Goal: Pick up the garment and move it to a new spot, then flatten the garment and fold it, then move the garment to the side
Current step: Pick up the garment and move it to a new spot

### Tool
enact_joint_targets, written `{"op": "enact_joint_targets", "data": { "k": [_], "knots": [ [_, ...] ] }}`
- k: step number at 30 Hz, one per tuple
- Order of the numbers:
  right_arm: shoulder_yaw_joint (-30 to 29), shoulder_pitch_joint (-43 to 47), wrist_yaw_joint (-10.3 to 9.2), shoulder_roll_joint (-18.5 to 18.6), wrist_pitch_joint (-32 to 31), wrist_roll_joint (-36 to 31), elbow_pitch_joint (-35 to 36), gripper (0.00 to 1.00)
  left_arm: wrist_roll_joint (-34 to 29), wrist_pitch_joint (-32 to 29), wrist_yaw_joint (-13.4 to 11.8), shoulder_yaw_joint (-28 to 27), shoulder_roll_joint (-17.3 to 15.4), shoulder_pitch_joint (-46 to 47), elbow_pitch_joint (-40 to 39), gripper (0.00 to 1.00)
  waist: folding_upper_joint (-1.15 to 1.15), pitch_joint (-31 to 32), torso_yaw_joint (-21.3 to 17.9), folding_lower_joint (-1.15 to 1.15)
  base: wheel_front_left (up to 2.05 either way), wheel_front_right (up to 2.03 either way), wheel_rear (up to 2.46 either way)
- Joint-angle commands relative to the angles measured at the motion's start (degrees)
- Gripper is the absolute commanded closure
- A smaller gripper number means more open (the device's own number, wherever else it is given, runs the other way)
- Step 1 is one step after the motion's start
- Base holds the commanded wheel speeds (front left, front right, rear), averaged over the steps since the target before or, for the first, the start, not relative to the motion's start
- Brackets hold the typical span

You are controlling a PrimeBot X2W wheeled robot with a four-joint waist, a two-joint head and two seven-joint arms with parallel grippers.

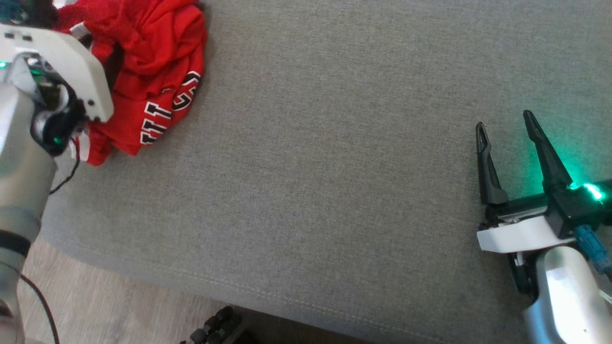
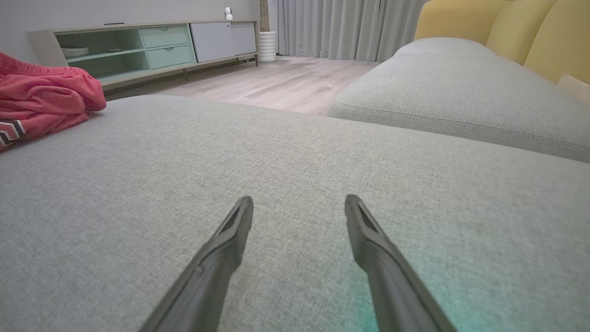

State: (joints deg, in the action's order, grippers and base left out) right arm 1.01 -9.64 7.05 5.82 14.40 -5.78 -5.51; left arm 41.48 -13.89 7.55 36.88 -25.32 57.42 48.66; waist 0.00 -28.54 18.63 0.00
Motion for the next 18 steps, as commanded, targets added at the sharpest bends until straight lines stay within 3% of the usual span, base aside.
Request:
{"op": "enact_joint_targets", "data": {
  "k": [1, 7, 12, 18],
  "knots": [
    [1.72, -0.83, 0.44, 0.02, 0.26, -0.33, 0.30, 0.00, 0.54, 1.22, -0.07, -0.38, -3.95, 0.75, -1.18, 0.96, 0.00, -0.13, -0.30, 0.00, 0.00, 0.00, 0.00],
    [1.71, -1.18, 0.44, -0.13, 0.36, 0.11, 0.22, 0.00, 1.69, 10.81, -0.07, 6.04, -7.09, 0.81, -3.09, 1.00, 0.00, 0.39, -0.83, 0.00, 0.00, 0.00, 0.00],
    [1.36, -0.68, 0.44, -0.84, 0.50, 0.86, -1.26, 0.00, 4.39, 22.62, -0.07, 5.86, -8.44, 3.53, -4.27, 1.00, 0.00, 4.19, -0.97, 0.00, 0.00, 0.00, 0.00],
    [1.76, 0.84, 0.44, -2.21, 0.58, 2.76, -2.57, 0.00, 4.49, 27.18, -0.07, 8.78, -9.94, 7.61, -9.06, 1.00, 0.00, 11.44, -1.60, 0.00, 0.00, 0.00, 0.00]
  ]
}}
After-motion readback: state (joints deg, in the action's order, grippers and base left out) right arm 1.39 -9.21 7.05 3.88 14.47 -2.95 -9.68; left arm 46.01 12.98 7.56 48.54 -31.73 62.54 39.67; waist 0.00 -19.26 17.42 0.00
